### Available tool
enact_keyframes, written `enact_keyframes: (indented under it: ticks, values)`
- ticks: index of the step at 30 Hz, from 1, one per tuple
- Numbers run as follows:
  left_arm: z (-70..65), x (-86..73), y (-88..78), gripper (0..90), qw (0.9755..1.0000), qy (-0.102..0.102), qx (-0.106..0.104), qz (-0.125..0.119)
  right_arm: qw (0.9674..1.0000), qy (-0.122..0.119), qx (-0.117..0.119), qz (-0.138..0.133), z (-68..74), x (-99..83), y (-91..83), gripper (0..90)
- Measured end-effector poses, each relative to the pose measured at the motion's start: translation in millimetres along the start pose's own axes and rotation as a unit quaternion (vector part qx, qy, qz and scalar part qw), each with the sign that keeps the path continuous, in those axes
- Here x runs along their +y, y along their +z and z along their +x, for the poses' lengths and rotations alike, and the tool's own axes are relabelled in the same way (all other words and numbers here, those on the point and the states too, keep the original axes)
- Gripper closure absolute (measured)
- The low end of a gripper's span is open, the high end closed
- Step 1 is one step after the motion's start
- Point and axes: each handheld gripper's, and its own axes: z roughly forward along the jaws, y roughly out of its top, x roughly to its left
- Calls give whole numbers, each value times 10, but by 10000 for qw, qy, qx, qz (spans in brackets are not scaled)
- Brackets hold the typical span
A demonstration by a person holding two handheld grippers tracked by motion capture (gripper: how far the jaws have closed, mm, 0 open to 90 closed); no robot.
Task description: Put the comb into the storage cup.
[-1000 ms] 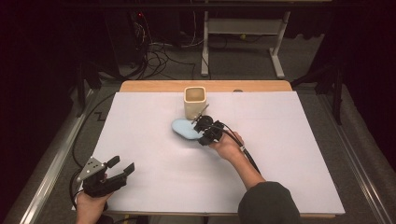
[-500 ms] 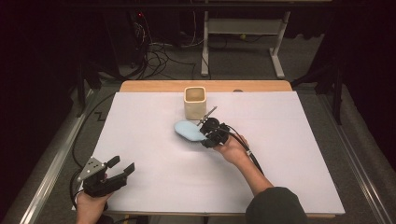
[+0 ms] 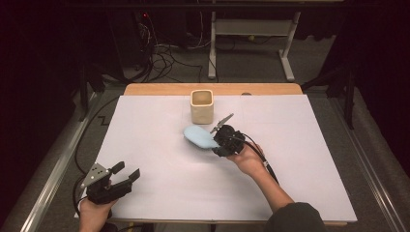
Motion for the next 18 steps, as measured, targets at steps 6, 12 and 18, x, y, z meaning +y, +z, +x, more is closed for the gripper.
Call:
enact_keyframes:
  ticks: [6,12,18]
  values:
    - [-14,2,9,312,10000,9,-16,-8,9998,101,-28,-184,-7,-138,-156,708]
    - [-35,12,19,312,10000,27,-11,-12,9995,141,-79,-274,-17,-269,-280,708]
    - [-46,17,39,312,10000,43,-34,14,9989,261,-79,-381,-31,-389,-375,708]
